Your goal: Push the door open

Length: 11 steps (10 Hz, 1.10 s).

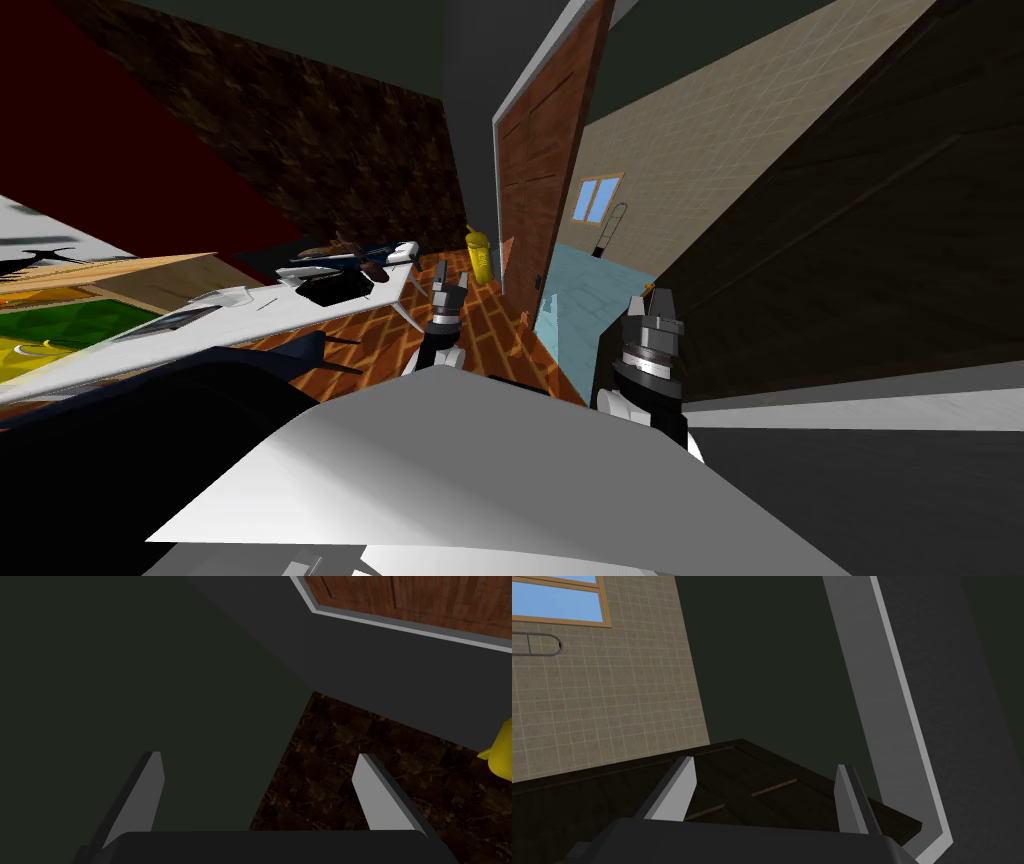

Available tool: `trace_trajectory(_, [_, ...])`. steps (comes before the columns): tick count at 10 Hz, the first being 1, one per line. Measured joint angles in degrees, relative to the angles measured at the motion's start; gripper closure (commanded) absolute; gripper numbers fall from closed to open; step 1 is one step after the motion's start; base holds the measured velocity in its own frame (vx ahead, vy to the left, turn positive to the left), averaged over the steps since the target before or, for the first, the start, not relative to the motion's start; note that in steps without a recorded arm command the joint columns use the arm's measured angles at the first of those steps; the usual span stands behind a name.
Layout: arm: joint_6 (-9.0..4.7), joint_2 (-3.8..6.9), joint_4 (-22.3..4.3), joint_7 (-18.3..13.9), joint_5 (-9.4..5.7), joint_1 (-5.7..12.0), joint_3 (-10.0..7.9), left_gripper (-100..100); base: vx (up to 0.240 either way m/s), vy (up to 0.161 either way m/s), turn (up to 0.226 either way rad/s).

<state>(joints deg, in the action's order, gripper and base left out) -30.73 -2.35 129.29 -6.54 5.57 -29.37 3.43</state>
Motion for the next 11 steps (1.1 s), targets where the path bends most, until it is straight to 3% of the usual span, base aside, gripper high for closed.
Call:
trace_trajectory(5, [-1.17, 1.82, -6.18, 0.05, 0.04, 1.73, 1.49, -100, 0.113, 0.041, -0.083])
trace_trajectory(9, [-1.54, 2.93, -11.24, 0.03, 0.06, 3.83, 2.46, -100, 0.094, 0.038, -0.081])
trace_trajectory(11, [-1.63, 3.52, -13.03, 0.00, 0.14, 4.04, 3.37, -100, 0.074, 0.036, -0.055])
